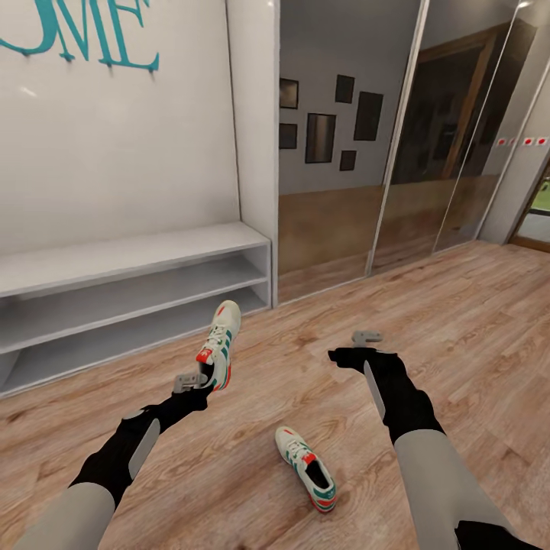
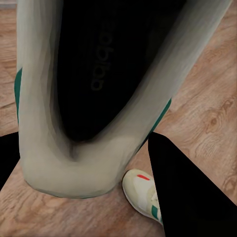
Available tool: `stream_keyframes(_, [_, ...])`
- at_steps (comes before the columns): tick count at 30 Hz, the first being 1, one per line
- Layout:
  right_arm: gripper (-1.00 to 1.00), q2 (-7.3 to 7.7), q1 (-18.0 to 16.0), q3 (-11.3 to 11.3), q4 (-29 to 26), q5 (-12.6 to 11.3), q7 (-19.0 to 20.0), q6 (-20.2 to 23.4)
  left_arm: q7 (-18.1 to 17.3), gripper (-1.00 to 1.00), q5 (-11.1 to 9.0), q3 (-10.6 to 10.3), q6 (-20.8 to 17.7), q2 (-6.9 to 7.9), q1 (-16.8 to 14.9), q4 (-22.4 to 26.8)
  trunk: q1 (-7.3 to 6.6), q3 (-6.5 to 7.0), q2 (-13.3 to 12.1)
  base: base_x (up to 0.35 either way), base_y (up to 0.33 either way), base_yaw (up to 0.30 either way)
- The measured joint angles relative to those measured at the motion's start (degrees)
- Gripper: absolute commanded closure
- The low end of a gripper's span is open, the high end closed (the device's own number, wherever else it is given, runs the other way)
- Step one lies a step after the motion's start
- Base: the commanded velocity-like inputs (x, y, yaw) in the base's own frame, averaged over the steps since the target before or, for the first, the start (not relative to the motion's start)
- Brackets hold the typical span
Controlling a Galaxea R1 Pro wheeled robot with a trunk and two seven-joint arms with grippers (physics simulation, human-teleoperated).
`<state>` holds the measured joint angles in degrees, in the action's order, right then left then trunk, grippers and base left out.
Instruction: Pick up the two gym shoes and the two sandals from the corridor floor and place them onto the hallstand (shoe rack) in the corridor, making sure they are on the rack and not on the floor. Arrange them so the two gym shoes are next to each other and the two sandals are next to each other.
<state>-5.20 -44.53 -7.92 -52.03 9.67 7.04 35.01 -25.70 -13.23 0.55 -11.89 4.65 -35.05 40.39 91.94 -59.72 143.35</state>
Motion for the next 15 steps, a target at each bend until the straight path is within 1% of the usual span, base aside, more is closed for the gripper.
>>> stream_keyframes(10, [-1.0, 0.01, 0.01, 0.0, 0.04, 0.0, 0.0, -0.01, 0.0, 1.0, 0.0, 0.0, -0.02, 0.0, 0.0, 0.0, 0.0, 0.0, 0.0, 0.0, -0.004, 0.004])
stream_keyframes(12, [-1.0, 0.01, 0.02, 0.0, 0.02, 0.01, 0.0, -0.01, 0.0, 1.0, 0.0, 0.0, -0.01, 0.0, 0.0, 0.01, 0.0, 0.0, 0.0, 0.003, 0.0, 0.102])
stream_keyframes(15, [-1.0, 0.0, 0.0, 0.0, 0.02, 0.01, -0.01, -0.02, 0.0, 1.0, 0.0, 0.0, 0.0, 0.01, 0.01, 0.02, 0.0, 0.0, 0.0, 0.038, -0.046, 0.199])
